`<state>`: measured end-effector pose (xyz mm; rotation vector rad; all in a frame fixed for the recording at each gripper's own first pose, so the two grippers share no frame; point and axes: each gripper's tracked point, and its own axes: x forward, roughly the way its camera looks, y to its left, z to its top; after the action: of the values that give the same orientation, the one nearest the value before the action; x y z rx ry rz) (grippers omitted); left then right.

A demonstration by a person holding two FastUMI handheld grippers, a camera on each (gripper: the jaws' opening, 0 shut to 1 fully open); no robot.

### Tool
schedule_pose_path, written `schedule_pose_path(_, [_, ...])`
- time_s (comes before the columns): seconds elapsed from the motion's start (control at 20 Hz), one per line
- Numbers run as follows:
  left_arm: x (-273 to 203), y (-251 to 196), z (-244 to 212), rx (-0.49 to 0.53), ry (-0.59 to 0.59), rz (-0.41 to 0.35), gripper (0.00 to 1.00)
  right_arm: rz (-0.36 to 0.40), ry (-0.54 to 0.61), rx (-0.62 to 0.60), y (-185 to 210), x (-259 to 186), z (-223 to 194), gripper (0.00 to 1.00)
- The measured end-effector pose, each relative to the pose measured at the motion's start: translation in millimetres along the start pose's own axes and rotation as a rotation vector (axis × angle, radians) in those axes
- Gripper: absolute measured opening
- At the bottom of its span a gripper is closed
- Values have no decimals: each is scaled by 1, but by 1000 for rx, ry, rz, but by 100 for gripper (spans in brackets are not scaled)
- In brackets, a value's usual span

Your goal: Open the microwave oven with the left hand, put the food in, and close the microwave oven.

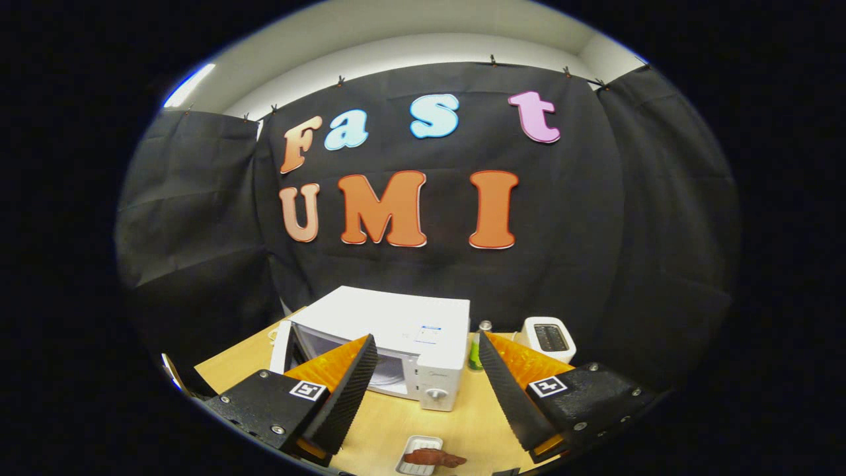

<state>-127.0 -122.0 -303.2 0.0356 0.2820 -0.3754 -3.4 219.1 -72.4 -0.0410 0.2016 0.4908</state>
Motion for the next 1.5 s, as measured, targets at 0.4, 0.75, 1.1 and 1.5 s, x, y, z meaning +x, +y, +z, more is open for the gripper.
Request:
schedule_pose_path(0.4, [-93, 117, -29, -80, 34, 322, 72, 153, 1, -7, 82, 6, 0, 95])
schedule_pose_path(0.75, [-132, 152, -17, -106, 39, 418, 100, 170, -62, 51, 92, -4, 11, 96])
schedule_pose_path(1.1, [-150, 194, 26, -156, -16, 480, 100, 45, -120, 115, 36, -7, 0, 95])
schedule_pose_path(1.5, [-143, 249, 76, -65, -75, 525, 98, -97, -138, 372, -50, -1, -77, 96])
